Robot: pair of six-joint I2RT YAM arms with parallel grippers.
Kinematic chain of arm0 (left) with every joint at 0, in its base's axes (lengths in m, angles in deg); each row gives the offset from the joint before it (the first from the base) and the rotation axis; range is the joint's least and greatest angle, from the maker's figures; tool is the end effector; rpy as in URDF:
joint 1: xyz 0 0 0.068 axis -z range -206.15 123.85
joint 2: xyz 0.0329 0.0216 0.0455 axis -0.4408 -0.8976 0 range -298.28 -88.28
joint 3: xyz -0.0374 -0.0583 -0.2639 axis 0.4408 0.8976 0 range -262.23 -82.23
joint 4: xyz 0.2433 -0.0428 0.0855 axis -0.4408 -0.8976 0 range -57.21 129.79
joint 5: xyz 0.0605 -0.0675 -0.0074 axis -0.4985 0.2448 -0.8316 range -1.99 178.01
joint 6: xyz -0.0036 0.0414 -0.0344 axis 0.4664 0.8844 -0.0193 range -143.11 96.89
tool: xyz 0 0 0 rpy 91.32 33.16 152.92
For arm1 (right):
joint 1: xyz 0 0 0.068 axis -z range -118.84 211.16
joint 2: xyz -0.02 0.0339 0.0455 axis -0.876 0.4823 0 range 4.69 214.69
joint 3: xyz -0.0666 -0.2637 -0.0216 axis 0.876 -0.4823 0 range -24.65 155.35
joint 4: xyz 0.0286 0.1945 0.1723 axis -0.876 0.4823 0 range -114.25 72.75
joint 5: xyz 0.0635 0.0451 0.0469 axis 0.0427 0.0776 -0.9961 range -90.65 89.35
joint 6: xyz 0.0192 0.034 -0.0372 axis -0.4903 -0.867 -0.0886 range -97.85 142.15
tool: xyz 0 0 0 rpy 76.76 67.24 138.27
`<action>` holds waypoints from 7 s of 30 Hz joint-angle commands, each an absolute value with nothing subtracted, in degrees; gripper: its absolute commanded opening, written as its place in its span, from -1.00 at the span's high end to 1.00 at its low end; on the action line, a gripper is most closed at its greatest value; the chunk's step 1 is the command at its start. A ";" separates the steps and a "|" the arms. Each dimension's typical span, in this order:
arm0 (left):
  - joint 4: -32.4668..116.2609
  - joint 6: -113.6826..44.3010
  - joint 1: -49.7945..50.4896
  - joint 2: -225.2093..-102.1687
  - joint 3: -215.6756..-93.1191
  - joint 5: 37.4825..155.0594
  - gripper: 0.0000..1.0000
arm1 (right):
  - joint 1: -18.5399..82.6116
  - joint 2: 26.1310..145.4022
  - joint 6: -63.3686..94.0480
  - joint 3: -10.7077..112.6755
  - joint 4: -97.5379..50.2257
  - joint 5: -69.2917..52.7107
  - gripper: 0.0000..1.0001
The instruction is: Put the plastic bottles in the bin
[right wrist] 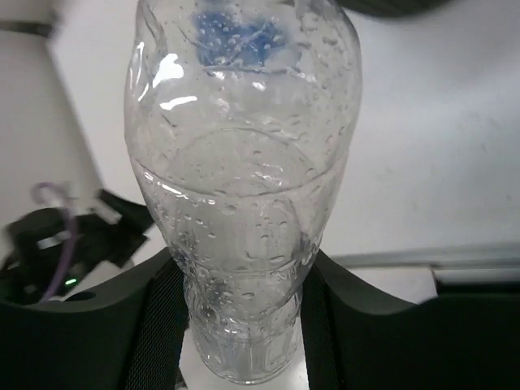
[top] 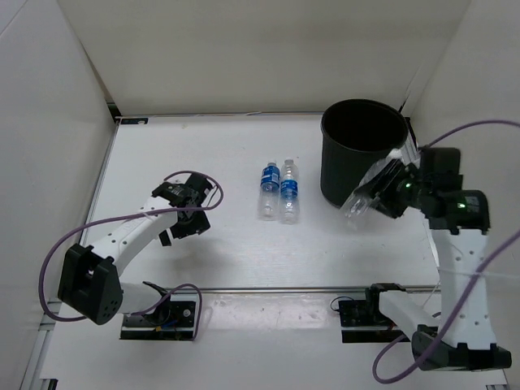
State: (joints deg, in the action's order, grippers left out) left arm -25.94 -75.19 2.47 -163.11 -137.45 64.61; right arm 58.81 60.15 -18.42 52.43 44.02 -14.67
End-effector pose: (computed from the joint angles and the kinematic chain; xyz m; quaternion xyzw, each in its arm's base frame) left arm 0.1915 -0.0884 0.2363 -0.2069 0.9563 0.1287 0.1615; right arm 0.1500 0.0147 0.3980 0.2594 0.8863 0.2397 0.2996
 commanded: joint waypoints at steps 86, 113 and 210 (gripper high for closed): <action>-17.07 -61.26 2.15 -190.78 -195.17 85.46 -0.13 | 74.34 92.92 -18.98 79.87 45.37 -11.36 -0.72; -16.46 -61.78 2.15 -189.36 -206.15 89.94 -0.31 | 74.35 86.00 -12.30 70.71 49.04 -14.01 0.99; 13.95 -49.48 7.07 -205.69 -184.09 105.85 -1.00 | 66.26 59.53 -13.27 61.75 45.45 -11.90 -1.00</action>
State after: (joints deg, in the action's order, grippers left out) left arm 10.67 -48.76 7.28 -204.14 -179.83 102.66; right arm 67.25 60.58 -14.86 61.52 47.21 -10.08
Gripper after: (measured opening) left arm 0.998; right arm 0.998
